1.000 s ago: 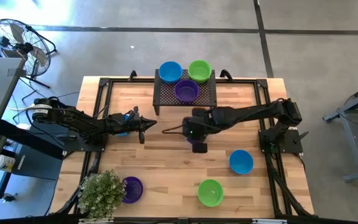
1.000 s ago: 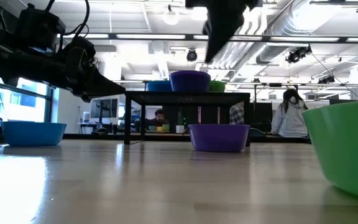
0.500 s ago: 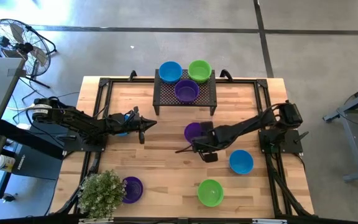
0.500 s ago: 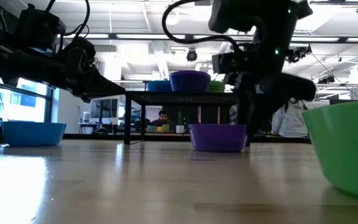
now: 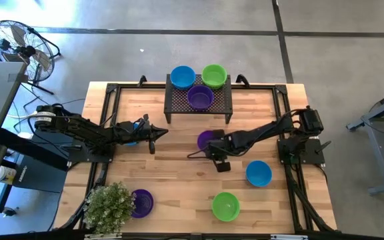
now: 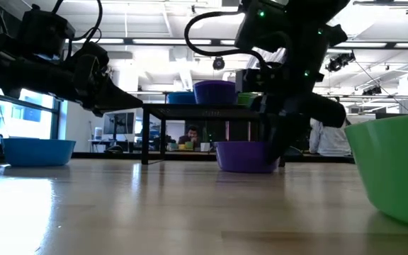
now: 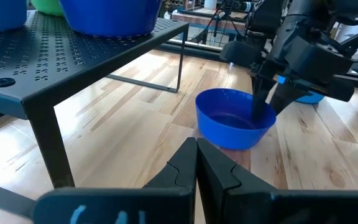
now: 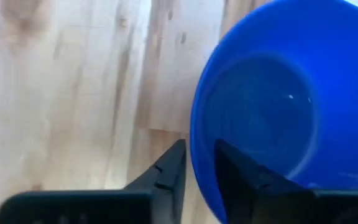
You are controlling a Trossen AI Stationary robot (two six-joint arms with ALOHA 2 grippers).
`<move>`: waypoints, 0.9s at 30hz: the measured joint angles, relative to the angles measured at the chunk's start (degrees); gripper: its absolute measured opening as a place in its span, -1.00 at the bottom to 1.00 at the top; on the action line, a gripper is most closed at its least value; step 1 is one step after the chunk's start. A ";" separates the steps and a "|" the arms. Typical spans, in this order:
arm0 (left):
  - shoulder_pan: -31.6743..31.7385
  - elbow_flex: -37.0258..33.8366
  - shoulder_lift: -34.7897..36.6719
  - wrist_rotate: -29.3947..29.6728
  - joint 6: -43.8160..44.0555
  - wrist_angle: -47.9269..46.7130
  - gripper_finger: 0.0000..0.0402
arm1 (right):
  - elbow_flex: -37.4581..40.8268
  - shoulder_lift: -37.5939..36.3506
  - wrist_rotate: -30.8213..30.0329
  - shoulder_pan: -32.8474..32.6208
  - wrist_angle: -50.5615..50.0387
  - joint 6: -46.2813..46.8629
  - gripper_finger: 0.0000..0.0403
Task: Pick & Place Mini bowls
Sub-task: Stack the right violet bowl on the violet bowl on the shelf
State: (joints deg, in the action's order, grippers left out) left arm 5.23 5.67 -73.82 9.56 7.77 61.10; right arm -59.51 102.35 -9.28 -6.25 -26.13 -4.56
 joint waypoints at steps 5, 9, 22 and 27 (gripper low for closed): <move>0.00 0.00 0.00 0.02 0.01 0.00 -1.00 | 0.00 0.00 1.04 0.29 0.00 0.01 -0.96; 0.00 0.00 0.00 0.02 0.00 0.00 -1.00 | -0.25 0.00 2.86 0.29 -0.21 1.46 -0.94; 0.00 -0.02 0.00 0.13 0.00 -0.22 -1.00 | -11.92 -4.62 10.72 -0.23 -6.47 3.26 -0.99; 0.00 -0.02 0.00 0.12 0.01 -0.16 -1.00 | -20.71 -5.68 10.21 -0.06 -12.86 3.01 -0.99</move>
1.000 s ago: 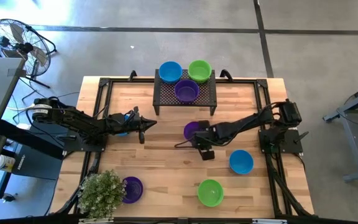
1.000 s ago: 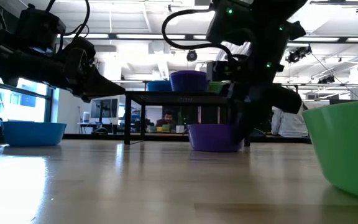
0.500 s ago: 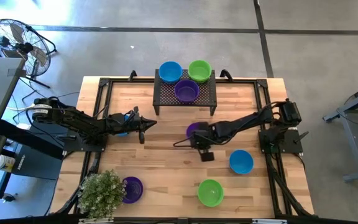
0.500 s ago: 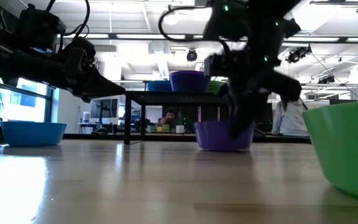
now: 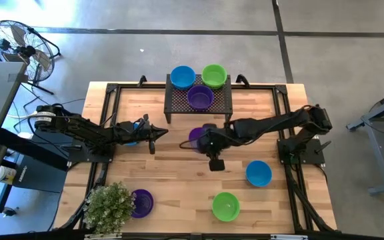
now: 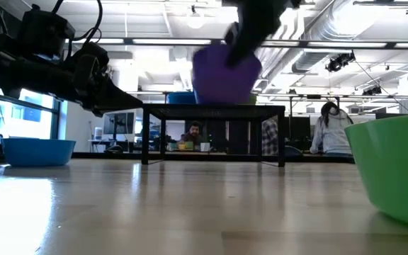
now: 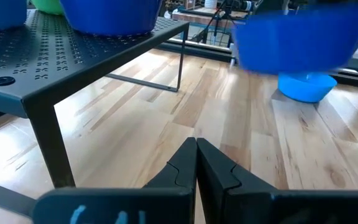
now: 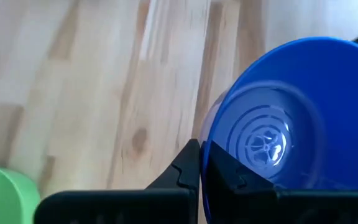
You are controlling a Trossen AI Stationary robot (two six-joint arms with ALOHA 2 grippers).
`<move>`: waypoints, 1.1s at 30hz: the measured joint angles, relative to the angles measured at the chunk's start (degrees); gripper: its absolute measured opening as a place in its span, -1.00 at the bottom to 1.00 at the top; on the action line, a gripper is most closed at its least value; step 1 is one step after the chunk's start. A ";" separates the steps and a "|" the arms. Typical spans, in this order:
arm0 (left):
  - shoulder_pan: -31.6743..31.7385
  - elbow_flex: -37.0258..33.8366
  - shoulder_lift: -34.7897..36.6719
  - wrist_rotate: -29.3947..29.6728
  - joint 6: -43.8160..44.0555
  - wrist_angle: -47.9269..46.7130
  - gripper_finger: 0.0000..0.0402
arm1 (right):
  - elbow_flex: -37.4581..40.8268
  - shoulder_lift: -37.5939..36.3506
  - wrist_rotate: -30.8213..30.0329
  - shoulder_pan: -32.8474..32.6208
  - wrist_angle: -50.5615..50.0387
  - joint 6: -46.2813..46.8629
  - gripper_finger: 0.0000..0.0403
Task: Pick & Place Mini bowls
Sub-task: Stack the right violet bowl on the violet bowl on the shelf
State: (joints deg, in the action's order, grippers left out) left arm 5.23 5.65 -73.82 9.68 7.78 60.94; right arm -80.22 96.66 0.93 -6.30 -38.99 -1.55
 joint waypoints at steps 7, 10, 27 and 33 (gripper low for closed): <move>0.00 0.00 0.00 -0.14 0.00 0.48 -1.00 | -15.02 0.82 -8.10 3.85 -10.04 1.16 -0.99; 0.00 0.00 0.00 -0.14 -0.01 0.62 -1.00 | -22.44 3.28 -10.94 7.31 -15.74 1.10 -0.99; 0.00 0.00 0.00 -0.10 0.01 0.53 -1.00 | -45.25 20.73 -4.65 22.81 -34.48 -8.99 -0.98; 0.00 0.01 0.00 -0.10 0.01 0.42 -1.00 | -44.47 20.83 -3.05 24.38 -32.60 -9.02 -0.98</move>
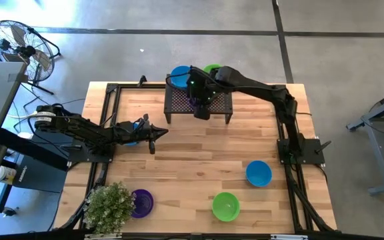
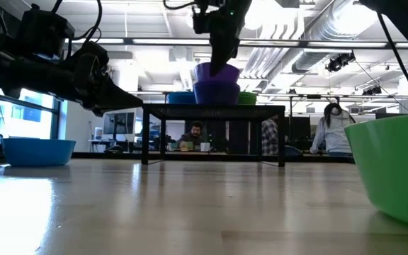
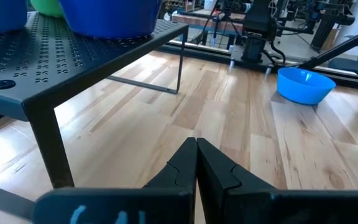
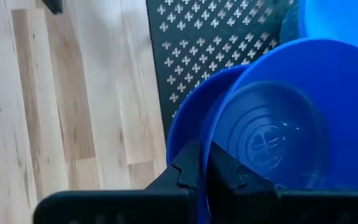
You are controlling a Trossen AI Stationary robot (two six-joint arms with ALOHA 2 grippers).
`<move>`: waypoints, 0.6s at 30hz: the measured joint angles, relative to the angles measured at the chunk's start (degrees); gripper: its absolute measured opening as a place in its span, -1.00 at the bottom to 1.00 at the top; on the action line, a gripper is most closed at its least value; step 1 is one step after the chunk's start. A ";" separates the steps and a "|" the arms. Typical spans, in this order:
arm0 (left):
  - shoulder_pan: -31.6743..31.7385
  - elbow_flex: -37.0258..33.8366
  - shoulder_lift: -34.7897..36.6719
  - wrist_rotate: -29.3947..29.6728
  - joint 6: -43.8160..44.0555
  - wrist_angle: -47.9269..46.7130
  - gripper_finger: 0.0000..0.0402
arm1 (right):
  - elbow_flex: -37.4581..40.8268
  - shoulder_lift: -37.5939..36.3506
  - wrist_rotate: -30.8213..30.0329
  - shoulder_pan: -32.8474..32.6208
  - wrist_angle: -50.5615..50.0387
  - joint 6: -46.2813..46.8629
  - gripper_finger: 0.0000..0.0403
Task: Pick & Place Mini bowls
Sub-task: Stack the right violet bowl on the violet bowl on the shelf
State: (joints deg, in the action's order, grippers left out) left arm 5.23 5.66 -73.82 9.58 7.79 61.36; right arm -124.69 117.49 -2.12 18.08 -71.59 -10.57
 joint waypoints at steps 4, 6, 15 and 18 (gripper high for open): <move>0.00 -0.01 0.00 -0.03 -0.01 -0.24 -1.00 | 0.00 0.50 2.36 0.44 -0.37 0.00 -0.97; 0.00 0.01 0.00 -0.04 0.00 -0.26 -1.00 | 0.03 0.92 2.56 0.58 -0.57 -0.01 -0.97; 0.00 -0.01 0.00 -0.05 0.00 -0.26 -1.00 | 0.05 2.08 2.53 0.52 -0.54 -1.45 -0.86; 0.00 -0.01 0.00 -0.07 -0.01 -0.26 -1.00 | -0.05 2.05 2.37 0.51 -0.08 -1.49 -0.72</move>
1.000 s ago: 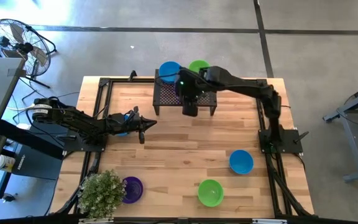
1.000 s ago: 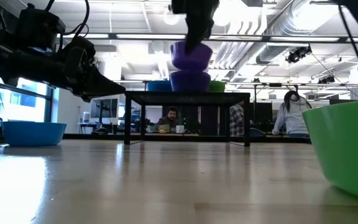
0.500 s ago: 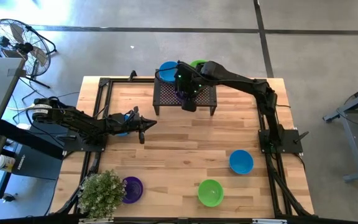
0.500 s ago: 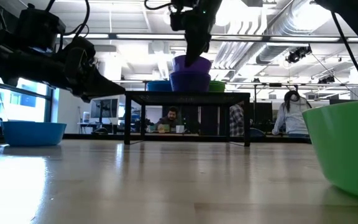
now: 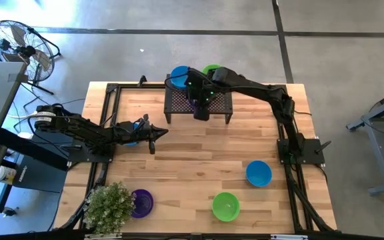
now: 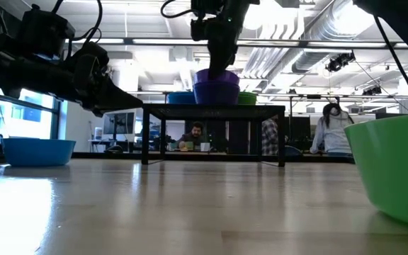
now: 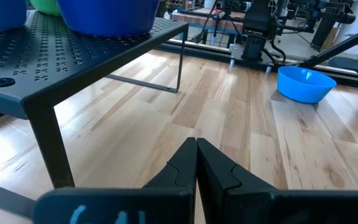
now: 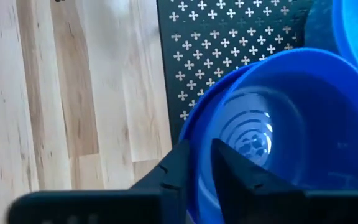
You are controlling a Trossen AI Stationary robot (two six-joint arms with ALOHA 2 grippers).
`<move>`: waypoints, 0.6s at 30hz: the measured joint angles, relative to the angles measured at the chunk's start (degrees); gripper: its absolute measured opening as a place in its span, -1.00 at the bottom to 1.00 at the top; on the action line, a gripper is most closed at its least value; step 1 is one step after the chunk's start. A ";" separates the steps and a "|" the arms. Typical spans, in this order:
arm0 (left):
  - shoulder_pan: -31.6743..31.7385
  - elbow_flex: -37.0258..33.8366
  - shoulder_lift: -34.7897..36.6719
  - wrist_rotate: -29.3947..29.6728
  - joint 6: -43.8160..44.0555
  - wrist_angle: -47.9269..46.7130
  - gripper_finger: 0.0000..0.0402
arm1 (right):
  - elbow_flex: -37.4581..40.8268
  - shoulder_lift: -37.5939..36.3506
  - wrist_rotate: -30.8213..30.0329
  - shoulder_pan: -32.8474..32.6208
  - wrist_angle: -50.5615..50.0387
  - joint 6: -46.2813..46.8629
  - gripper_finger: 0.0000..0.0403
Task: Pick & Place Mini bowls
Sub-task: Stack the right violet bowl on the violet bowl on the shelf, then stack the top blue bowl on the blue bowl on the shelf
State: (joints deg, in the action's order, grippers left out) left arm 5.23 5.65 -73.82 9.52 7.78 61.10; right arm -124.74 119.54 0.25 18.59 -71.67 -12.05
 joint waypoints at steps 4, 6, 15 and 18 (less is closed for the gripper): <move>0.00 0.00 0.00 0.00 0.01 0.00 -1.00 | -0.07 -0.53 -1.26 -0.19 -0.14 0.00 -0.51; 0.00 0.00 0.00 0.00 0.01 0.00 -1.00 | -0.11 -1.09 -1.41 -0.26 -0.18 0.06 -0.43; 0.00 0.00 0.00 -0.02 0.00 -0.09 -1.00 | 0.02 -6.48 -0.79 -0.63 0.04 0.57 -0.37; 0.00 0.02 0.00 -0.04 -0.01 -0.55 -1.00 | 1.84 -8.42 0.38 -0.98 0.62 -0.28 -0.45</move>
State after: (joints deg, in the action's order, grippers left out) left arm 5.23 5.67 -73.82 9.48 7.77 60.55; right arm -122.90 111.12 0.62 17.61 -71.05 -12.33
